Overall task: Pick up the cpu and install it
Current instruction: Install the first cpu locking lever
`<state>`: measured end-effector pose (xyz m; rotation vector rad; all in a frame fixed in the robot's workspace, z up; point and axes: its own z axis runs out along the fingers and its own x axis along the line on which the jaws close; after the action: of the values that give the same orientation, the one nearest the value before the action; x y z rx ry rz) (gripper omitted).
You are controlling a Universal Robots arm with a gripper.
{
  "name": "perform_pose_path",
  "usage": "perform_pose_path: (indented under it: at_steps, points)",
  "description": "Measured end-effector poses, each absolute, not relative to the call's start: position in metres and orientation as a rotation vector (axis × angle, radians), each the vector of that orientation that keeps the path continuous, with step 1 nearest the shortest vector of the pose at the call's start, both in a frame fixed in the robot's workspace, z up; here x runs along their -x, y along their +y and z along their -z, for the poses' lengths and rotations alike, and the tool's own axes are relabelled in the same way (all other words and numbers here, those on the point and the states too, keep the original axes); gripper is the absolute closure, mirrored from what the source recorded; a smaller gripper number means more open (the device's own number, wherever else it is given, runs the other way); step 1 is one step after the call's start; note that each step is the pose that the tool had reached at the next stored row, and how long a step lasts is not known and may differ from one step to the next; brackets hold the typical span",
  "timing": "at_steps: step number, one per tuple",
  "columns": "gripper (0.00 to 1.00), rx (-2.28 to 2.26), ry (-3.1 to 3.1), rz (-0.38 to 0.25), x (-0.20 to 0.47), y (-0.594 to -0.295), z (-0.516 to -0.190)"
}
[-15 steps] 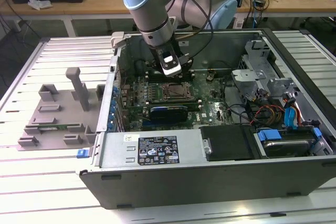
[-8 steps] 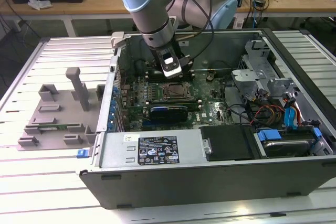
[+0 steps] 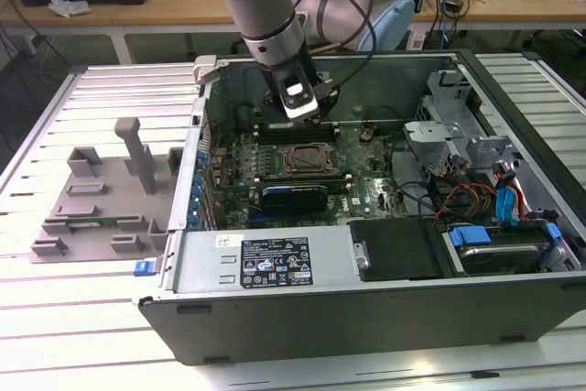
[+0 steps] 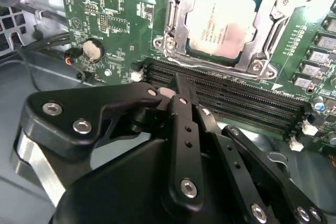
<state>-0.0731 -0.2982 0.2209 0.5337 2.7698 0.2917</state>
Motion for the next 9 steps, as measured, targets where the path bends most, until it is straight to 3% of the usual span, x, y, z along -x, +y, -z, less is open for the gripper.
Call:
perform_pose_path:
  at_steps: [9]
  points:
    - [0.89, -0.56, 2.864, -0.26, 0.068, -0.2982, -0.2204]
